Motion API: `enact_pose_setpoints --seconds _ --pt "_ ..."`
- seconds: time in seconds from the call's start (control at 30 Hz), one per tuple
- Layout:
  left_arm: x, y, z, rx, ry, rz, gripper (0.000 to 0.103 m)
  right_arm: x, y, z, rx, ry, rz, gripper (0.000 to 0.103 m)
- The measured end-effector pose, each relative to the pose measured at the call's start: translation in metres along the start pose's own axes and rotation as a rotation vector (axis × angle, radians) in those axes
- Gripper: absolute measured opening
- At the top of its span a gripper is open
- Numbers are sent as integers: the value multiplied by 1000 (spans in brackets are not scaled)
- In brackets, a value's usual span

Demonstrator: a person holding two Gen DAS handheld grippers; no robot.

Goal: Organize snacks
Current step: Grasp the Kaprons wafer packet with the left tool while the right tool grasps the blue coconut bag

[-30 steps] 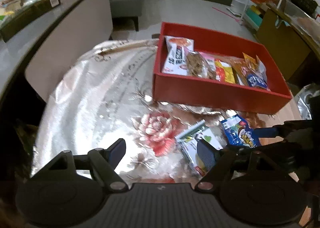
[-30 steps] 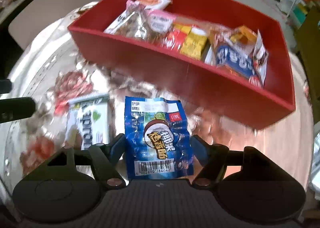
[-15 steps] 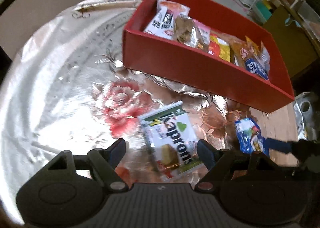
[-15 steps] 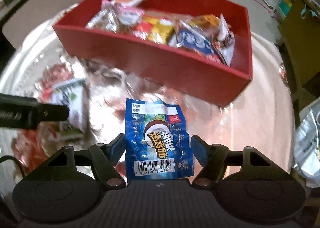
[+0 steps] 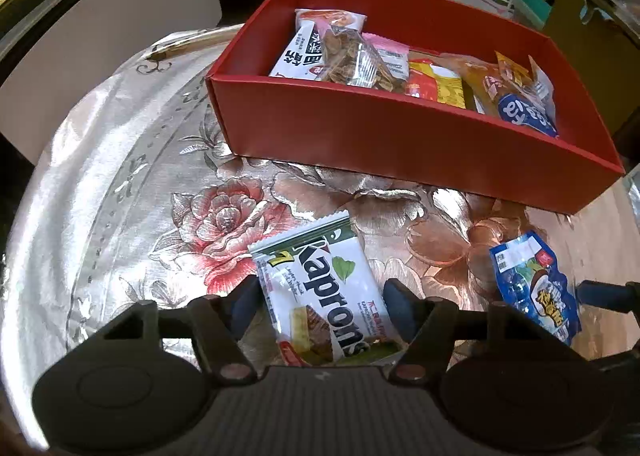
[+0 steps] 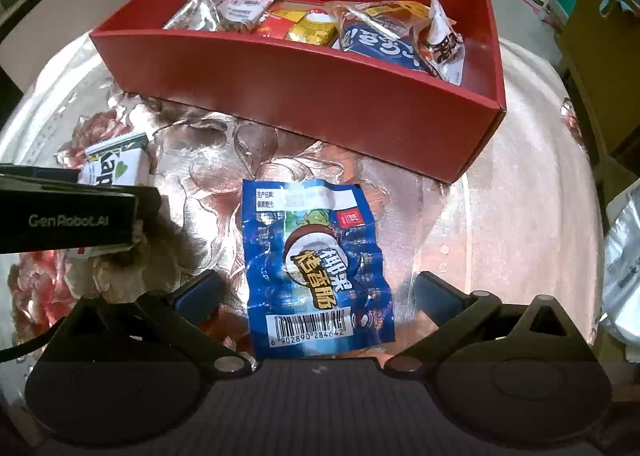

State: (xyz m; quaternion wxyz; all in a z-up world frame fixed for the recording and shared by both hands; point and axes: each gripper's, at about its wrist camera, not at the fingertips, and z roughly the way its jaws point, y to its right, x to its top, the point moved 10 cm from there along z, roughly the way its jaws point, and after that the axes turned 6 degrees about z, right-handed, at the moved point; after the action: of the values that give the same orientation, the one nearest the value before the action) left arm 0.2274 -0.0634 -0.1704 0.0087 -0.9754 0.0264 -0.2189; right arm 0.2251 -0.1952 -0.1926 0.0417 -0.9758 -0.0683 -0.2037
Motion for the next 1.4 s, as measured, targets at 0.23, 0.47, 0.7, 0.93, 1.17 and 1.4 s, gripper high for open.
enact_pose_setpoints --seconds 0.23,0.47,0.7,0.93,1.17,1.4 --pt "-4 -3 -7 -61 -23 -19 59 3 -10 -7 -21 6 -57 83" --pt "-1 -7 -13 -67 -16 -2 59 7 -12 -12 -22 9 -58 76" --pt "7 -6 -24 -74 16 10 59 22 -12 -32 11 74 -26 76" --pt "12 -4 -31 -57 45 38 59 28 -13 -38 31 86 -13 76" --pt "15 -7 -38 -57 64 40 59 31 -8 -44 45 99 17 76" --pt "21 -8 -47 -38 105 60 59 41 -2 -56 67 141 54 76"
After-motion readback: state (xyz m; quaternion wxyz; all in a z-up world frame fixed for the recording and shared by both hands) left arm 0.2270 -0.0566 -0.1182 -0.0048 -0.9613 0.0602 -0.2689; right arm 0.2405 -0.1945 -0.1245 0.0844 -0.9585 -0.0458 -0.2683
